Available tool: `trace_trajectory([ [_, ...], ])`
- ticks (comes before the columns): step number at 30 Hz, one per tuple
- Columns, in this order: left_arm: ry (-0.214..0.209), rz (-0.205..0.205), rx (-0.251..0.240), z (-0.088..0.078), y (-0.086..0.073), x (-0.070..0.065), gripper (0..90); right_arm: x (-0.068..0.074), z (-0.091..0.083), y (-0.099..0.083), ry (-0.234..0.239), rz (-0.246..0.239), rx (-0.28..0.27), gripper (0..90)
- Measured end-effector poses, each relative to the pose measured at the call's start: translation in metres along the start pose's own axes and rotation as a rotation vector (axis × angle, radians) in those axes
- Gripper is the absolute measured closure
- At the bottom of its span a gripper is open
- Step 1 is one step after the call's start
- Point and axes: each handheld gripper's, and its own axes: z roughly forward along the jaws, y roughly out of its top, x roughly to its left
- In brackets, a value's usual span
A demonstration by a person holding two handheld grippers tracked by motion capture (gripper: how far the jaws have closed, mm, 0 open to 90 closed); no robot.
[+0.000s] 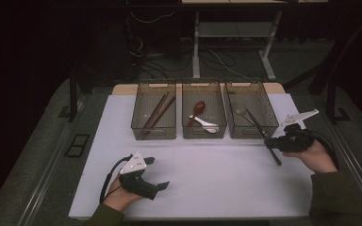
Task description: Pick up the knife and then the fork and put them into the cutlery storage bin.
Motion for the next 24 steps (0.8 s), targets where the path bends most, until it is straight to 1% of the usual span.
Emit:
trace_trajectory([
  [5, -0.002, 0.003, 0.002, 0.001, 0.0, 0.0, 0.0, -0.004, -0.004, -0.002, 0.006, 0.028, -0.074, 79.9],
  [6, -0.002, 0.003, 0.001, 0.001, 0.0, 0.0, 0.0, -0.005, -0.005, -0.002, 0.006, 0.027, -0.092, 79.9],
  [13, -0.003, 0.003, 0.001, 0.001, 0.0, 0.0, 0.0, -0.008, -0.017, -0.002, 0.02, 0.071, -0.219, 79.9],
  [15, -0.003, 0.002, 0.0, 0.001, 0.0, 0.0, 0.0, -0.01, -0.02, -0.001, 0.016, 0.079, -0.255, 79.9],
  [16, -0.003, 0.002, 0.0, 0.001, 0.0, 0.0, 0.0, -0.01, -0.022, -0.001, 0.009, 0.085, -0.283, 79.9],
  [18, -0.003, 0.002, 0.0, 0.001, 0.0, 0.0, 0.0, -0.011, -0.026, 0.0, 0.0, 0.091, -0.316, 79.9],
  [24, -0.002, 0.0, -0.002, 0.001, 0.0, 0.0, 0.0, -0.015, -0.034, 0.003, -0.026, 0.109, -0.383, 79.9],
])
